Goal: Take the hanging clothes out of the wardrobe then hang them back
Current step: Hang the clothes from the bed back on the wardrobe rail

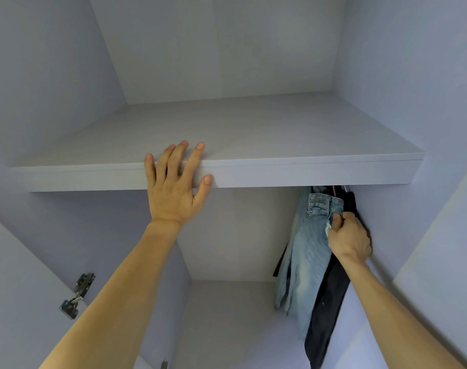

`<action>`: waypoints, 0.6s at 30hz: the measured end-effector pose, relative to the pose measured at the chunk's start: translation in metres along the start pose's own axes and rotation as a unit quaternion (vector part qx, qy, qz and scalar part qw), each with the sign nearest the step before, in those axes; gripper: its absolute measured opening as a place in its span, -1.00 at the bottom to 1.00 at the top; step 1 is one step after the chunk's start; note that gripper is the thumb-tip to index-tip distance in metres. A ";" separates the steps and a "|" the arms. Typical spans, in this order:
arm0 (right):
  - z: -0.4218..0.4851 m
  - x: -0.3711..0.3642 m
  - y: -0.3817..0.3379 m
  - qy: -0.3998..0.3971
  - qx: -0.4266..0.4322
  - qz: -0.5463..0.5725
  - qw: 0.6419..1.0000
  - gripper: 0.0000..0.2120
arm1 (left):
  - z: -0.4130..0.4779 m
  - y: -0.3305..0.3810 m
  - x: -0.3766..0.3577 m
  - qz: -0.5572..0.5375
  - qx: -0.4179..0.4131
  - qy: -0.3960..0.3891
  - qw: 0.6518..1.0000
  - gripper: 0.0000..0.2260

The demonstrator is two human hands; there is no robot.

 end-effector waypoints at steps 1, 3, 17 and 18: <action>-0.003 0.001 0.001 0.000 0.000 0.004 1.000 -0.72 | 0.000 0.001 0.001 0.000 0.005 -0.009 1.000 -0.52; -0.013 0.006 0.004 -0.003 -0.003 0.006 1.000 -0.71 | 0.000 0.004 0.004 -0.005 0.021 -0.037 0.999 -0.51; -0.191 0.001 -0.070 -0.115 0.305 0.103 0.940 -0.77 | -0.208 0.030 0.098 -0.070 0.279 -0.362 0.886 -0.40; -0.215 -0.002 -0.077 -0.136 0.343 0.094 0.925 -0.76 | -0.240 0.030 0.120 -0.053 0.313 -0.388 0.866 -0.41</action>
Point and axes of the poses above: each hand's wrist, its own z-axis towards the middle knuckle, its own x-axis out of the back of the hand, y = z × x, the point moved 4 cm from there along z, towards the middle knuckle, and after that the axes turned 14 degrees about -z, right-handed, at the moved point
